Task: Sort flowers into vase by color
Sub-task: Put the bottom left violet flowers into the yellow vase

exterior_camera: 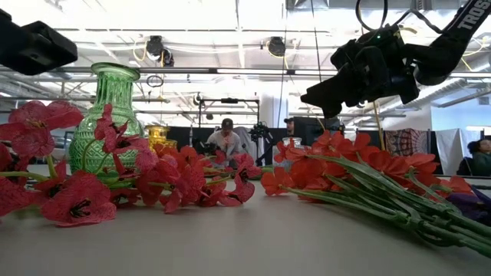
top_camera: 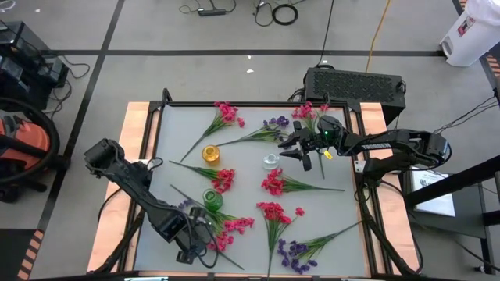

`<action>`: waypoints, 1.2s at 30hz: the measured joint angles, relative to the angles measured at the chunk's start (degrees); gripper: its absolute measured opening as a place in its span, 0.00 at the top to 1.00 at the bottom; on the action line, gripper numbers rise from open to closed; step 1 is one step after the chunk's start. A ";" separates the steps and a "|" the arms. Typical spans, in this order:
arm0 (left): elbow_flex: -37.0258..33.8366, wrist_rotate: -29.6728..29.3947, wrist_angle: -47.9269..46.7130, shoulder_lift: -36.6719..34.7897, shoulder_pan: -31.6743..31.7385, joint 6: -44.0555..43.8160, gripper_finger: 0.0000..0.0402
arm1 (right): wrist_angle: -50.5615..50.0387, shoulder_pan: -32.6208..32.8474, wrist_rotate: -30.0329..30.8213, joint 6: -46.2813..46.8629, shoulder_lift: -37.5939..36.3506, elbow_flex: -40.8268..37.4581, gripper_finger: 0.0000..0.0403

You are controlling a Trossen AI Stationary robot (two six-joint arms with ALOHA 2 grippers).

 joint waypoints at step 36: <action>0.05 -0.74 -0.65 8.83 -2.19 -1.03 0.63 | 0.00 -0.01 -0.01 0.00 0.01 0.00 0.63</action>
